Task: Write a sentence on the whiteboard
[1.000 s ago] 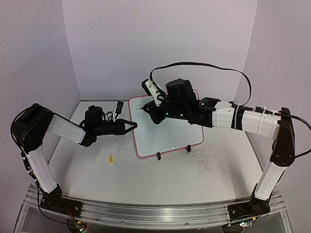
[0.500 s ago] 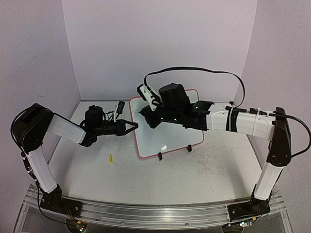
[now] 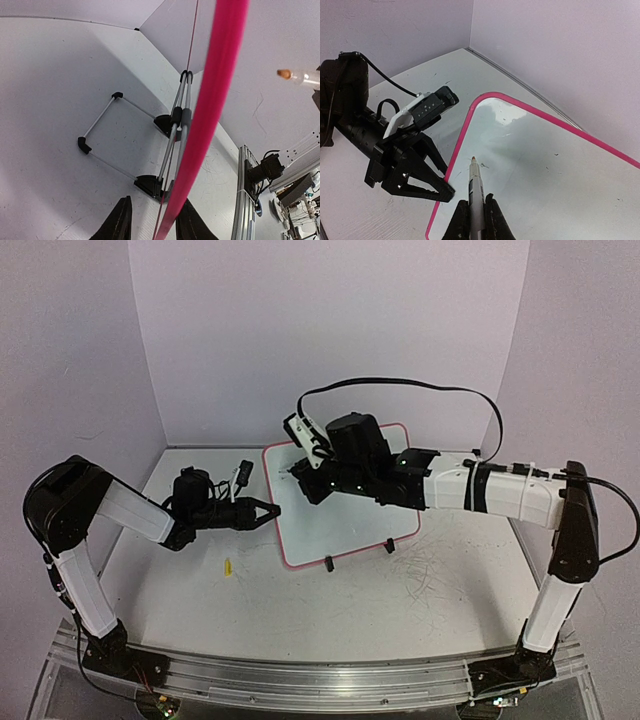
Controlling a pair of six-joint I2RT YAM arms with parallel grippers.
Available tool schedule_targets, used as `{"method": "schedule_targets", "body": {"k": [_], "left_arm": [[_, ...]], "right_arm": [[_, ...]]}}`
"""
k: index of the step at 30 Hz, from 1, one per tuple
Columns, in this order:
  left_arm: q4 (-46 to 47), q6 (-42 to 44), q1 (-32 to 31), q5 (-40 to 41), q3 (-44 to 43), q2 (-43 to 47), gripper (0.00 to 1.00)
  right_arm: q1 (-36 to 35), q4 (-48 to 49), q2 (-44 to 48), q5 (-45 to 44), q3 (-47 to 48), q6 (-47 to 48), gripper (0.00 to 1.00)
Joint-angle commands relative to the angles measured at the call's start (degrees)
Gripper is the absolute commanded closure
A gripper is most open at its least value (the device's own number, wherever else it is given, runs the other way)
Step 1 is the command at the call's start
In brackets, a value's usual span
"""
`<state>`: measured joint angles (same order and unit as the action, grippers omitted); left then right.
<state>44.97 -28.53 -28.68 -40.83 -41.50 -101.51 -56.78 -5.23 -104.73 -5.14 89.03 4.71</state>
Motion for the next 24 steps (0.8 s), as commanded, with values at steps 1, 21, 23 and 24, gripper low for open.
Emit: {"method": "schedule_targets", "body": {"k": [1, 21, 23, 24], "left_arm": [[1.04, -0.17, -0.96, 0.09, 0.62, 1.61, 0.69], [1.04, 2.01, -2.59, 2.02, -0.24, -1.2, 0.89], [0.99, 2.26, -2.67, 2.16, -0.22, -1.46, 0.92], [0.99, 2.45, -2.8, 2.31, -0.21, -1.58, 0.93]], "right_arm": [[-1.0, 1.01, 1.15, -1.12, 0.11, -0.6, 1.0], [-2.71, 1.02, 0.58, -5.17, -0.95, -2.0, 1.0], [-2.67, 1.02, -0.01, -5.32, -0.66, -1.86, 1.0], [-2.68, 1.02, -0.41, -5.59, -0.55, -1.87, 1.0]]}}
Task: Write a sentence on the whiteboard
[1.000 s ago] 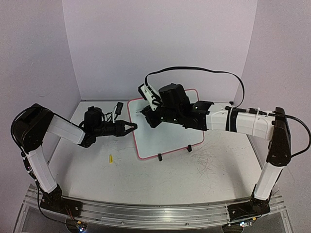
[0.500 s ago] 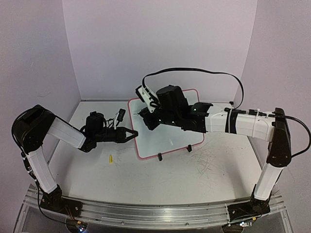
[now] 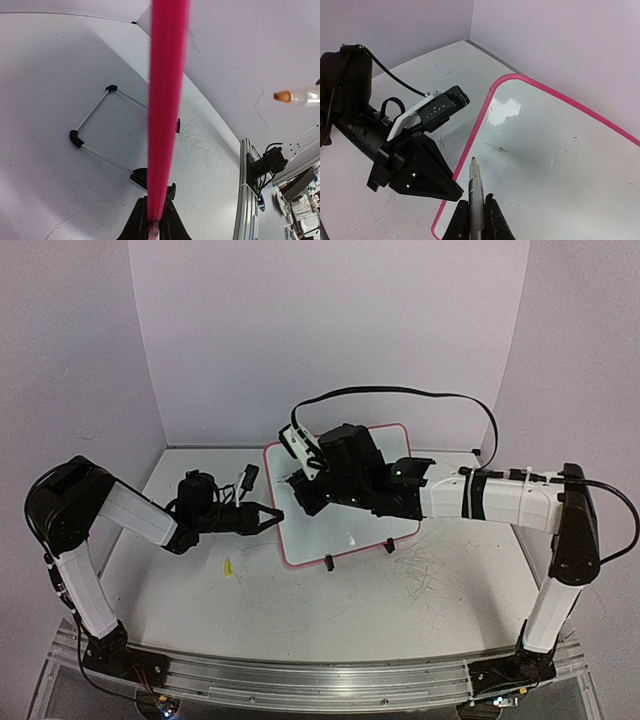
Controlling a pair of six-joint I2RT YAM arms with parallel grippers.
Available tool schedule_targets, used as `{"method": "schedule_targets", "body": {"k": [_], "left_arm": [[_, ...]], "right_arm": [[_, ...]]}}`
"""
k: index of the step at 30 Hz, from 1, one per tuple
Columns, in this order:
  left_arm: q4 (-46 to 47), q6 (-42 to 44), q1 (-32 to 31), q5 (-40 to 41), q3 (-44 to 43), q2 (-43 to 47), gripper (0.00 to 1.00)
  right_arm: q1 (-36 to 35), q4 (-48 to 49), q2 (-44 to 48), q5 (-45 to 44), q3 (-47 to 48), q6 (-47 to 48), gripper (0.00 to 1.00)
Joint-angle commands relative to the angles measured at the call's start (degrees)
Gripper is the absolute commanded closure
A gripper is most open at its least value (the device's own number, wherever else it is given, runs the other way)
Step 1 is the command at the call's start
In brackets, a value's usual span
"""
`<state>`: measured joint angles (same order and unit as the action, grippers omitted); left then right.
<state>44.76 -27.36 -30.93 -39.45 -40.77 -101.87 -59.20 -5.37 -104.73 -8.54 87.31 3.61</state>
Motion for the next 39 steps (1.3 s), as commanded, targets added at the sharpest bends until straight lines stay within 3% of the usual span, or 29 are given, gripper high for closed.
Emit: {"method": "schedule_targets", "body": {"k": [1, 13, 39], "left_arm": [[1.1, 1.46, -0.62, 1.03, -0.96, -1.3, 0.94], [0.26, 3.36, -1.26, 2.18, -0.89, -1.38, 1.0], [-1.54, 4.34, -1.6, 1.82, -1.47, -1.06, 1.0]], "right_arm": [[-0.25, 1.16, -0.77, -2.58, 1.3, -0.8, 1.0], [-0.26, 1.24, -2.61, -2.36, 2.45, -0.55, 1.0], [-0.24, 2.05, -4.48, -3.31, 3.97, -0.68, 1.0]]}}
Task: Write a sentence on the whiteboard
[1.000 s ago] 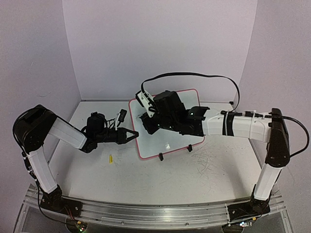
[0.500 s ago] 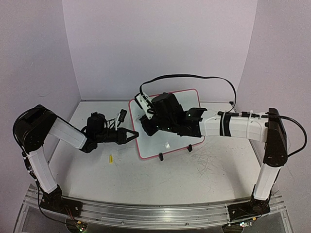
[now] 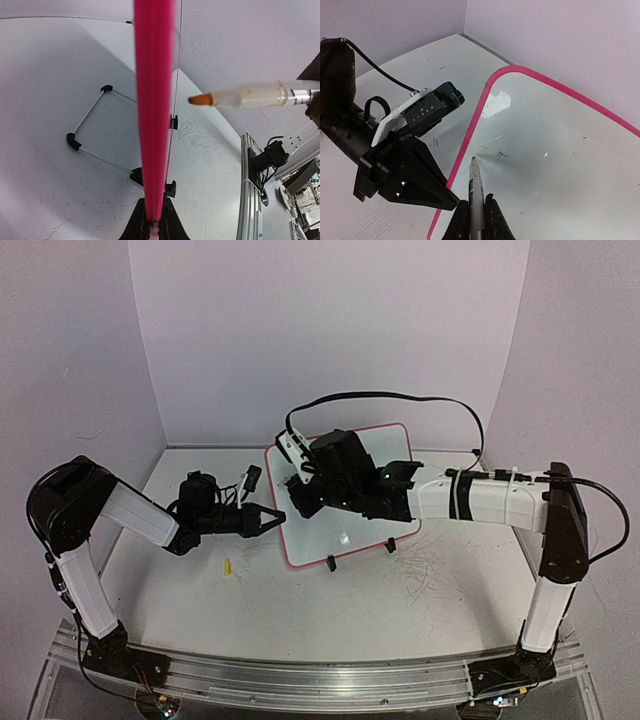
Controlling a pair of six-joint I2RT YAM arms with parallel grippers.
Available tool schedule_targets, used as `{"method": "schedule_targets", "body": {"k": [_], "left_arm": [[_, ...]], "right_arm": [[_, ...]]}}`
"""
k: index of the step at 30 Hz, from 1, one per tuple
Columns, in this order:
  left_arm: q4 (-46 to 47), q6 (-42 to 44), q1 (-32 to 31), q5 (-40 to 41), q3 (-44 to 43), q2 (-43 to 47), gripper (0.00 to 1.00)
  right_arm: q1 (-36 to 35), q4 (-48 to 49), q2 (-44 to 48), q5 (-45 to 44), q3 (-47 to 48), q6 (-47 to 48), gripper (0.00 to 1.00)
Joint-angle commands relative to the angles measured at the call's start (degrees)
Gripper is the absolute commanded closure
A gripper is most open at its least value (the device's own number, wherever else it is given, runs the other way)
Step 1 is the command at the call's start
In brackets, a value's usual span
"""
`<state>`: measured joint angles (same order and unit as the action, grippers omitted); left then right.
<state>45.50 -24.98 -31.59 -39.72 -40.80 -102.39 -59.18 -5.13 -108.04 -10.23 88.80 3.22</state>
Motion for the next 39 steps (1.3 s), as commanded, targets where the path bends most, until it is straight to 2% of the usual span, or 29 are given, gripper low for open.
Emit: {"method": "schedule_targets", "body": {"k": [1, 39], "left_arm": [[-2.32, 1.98, -0.96, 2.1, -1.46, -0.48, 1.0], [-4.91, 3.12, -1.23, 2.64, -2.12, 0.96, 1.0]], "right_arm": [[-0.26, 1.8, -1.19, -1.65, 2.41, -0.31, 1.0], [-0.25, 1.09, 0.94, -4.8, -1.74, -2.11, 1.0]]}}
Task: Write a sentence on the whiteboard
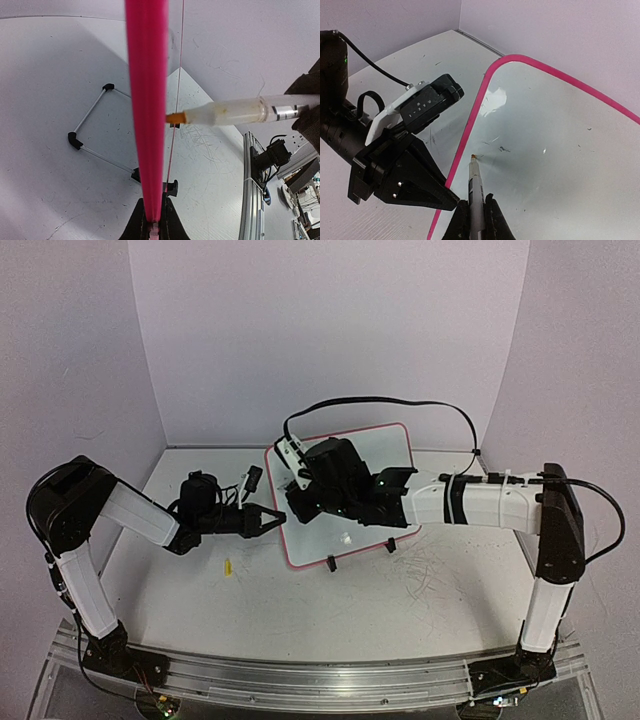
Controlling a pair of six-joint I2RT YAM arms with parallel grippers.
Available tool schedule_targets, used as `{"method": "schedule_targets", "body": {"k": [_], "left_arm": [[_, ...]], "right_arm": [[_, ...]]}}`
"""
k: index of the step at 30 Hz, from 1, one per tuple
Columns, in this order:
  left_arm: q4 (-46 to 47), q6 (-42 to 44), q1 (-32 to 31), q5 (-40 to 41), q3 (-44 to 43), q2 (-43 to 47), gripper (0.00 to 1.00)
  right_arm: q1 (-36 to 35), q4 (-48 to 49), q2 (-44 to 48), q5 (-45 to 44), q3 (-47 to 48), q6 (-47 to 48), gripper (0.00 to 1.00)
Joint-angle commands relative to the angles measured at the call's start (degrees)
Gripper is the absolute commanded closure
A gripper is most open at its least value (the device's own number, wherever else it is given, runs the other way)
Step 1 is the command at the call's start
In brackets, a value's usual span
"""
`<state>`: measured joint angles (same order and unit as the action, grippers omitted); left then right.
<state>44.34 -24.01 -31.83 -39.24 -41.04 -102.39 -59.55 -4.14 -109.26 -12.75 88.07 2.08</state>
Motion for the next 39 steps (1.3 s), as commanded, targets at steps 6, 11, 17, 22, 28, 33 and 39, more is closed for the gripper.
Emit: {"method": "schedule_targets", "body": {"k": [6, 11, 17, 22, 28, 33, 39], "left_arm": [[-4.09, 2.3, -1.04, 2.15, -1.92, 1.05, 1.0], [-4.32, 2.39, -1.04, 2.16, -2.14, 0.89, 1.0], [-4.58, 2.48, -1.21, 2.17, -2.34, 0.71, 1.0], [-4.81, 2.56, -1.3, 2.33, -2.42, 0.61, 1.0], [-4.98, 2.72, -1.45, 2.27, -2.7, 0.3, 1.0], [-5.24, 2.91, -1.48, 2.31, -2.6, 0.59, 1.0], [-5.48, 2.97, -1.47, 2.32, -2.25, 0.79, 1.0]], "right_arm": [[0.13, -0.08, 2.83, -2.51, -2.21, -1.43, 1.0], [0.11, -0.08, 3.54, -3.07, -3.42, -1.62, 1.0], [0.12, -0.17, 3.38, -3.12, -3.42, -1.58, 1.0], [0.14, 0.56, 5.79, -0.05, -3.53, -1.57, 1.0], [0.27, 2.86, 7.36, 0.77, -4.81, -1.64, 1.0], [0.58, 3.69, 5.73, -0.23, -4.26, -1.64, 1.0], [0.81, 3.7, 4.71, -0.94, -3.04, -1.64, 1.0]]}}
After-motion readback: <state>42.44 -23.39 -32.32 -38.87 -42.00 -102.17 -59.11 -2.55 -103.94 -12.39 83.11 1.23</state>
